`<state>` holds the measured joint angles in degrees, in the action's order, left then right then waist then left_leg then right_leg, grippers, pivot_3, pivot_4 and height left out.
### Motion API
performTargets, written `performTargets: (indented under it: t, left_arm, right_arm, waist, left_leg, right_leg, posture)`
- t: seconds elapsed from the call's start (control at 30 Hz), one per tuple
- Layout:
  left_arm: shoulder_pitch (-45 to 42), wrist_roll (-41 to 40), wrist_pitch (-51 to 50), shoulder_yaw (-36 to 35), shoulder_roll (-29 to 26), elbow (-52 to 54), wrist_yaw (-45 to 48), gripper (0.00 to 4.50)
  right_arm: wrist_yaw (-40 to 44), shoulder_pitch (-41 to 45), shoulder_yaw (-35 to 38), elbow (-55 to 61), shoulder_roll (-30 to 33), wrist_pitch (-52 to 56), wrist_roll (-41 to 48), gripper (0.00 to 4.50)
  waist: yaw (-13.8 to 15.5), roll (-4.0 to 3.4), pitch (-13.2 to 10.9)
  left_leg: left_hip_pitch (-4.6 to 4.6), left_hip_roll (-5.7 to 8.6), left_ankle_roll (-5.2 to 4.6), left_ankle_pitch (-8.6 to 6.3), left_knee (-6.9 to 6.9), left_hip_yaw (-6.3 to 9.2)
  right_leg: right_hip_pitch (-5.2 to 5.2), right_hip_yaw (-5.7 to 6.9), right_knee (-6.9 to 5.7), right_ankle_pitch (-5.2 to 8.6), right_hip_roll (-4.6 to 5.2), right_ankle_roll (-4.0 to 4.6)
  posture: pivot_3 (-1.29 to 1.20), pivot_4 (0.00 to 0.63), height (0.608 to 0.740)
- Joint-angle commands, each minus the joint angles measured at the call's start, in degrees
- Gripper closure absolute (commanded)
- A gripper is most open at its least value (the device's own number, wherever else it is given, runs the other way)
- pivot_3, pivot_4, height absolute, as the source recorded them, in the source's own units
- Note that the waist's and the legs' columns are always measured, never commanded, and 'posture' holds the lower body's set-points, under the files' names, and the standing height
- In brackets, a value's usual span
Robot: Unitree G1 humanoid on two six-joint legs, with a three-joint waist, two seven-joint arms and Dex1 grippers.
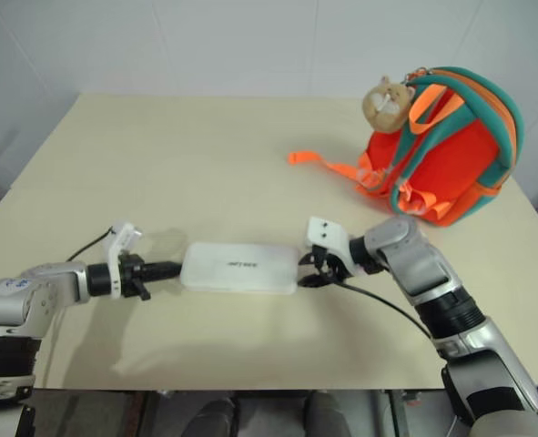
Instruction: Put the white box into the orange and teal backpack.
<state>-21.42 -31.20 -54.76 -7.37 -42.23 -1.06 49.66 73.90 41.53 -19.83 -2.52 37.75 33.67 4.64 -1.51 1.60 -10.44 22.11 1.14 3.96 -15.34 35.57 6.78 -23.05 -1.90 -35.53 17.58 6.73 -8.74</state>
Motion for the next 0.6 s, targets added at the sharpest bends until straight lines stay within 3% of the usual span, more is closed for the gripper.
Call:
performTargets:
  t: [0.03, 0.17, 0.53, 0.6]
  left_arm:
    - [1.03, -1.52, 0.41, -2.57, -1.94, 2.33, 1.2, 4.5]
    - [2.02, -1.61, 0.64, -4.64, -3.48, 2.27, 1.26, 4.5]
    - [4.5, -1.19, 6.82, -10.66, -6.29, 1.65, 2.79, 4.5]
    - [3.81, -1.11, 10.15, -12.35, -5.78, 0.58, 2.77, 4.13]
  right_arm:
    - [0.23, 1.51, 1.48, 0.95, 1.1, -1.45, 0.75, 3.1]
    - [-0.22, 2.08, 1.6, -0.68, 1.32, -2.8, 0.28, 4.35]
    - [0.06, 2.64, 1.47, -3.17, 2.24, -5.5, -0.38, 4.38]
    - [0.04, 2.7, 1.46, -3.89, 2.51, -6.19, -0.62, 4.38]
  waist:
    - [-0.03, 0.0, 0.0]
    - [-0.11, -0.01, 0.0]
    - [-0.08, -0.02, -0.01]
    - [-0.07, -0.02, -0.02]
  left_leg:
    - [0.0, 0.0, 0.0, 0.0, 0.0, 0.0]
    - [-0.01, -0.01, 0.0, 0.0, 0.0, -0.01]
    - [0.0, -0.02, 0.0, 0.0, -0.08, -0.03]
    - [0.02, -0.02, 0.0, 0.0, -0.06, -0.03]
  right_leg:
    - [-0.01, 0.0, 0.0, 0.0, 0.0, 0.0]
    - [-0.01, -0.01, 0.0, 0.0, 0.0, 0.0]
    - [-0.07, -0.01, 0.01, 0.0, 0.0, 0.0]
    - [-0.09, -0.01, 0.01, 0.0, 0.0, 0.0]
  posture:
    - [0.0, 0.15, 0.74]
    - [0.0, 0.15, 0.74]
    - [0.0, 0.15, 0.74]
    - [0.0, 0.15, 0.74]
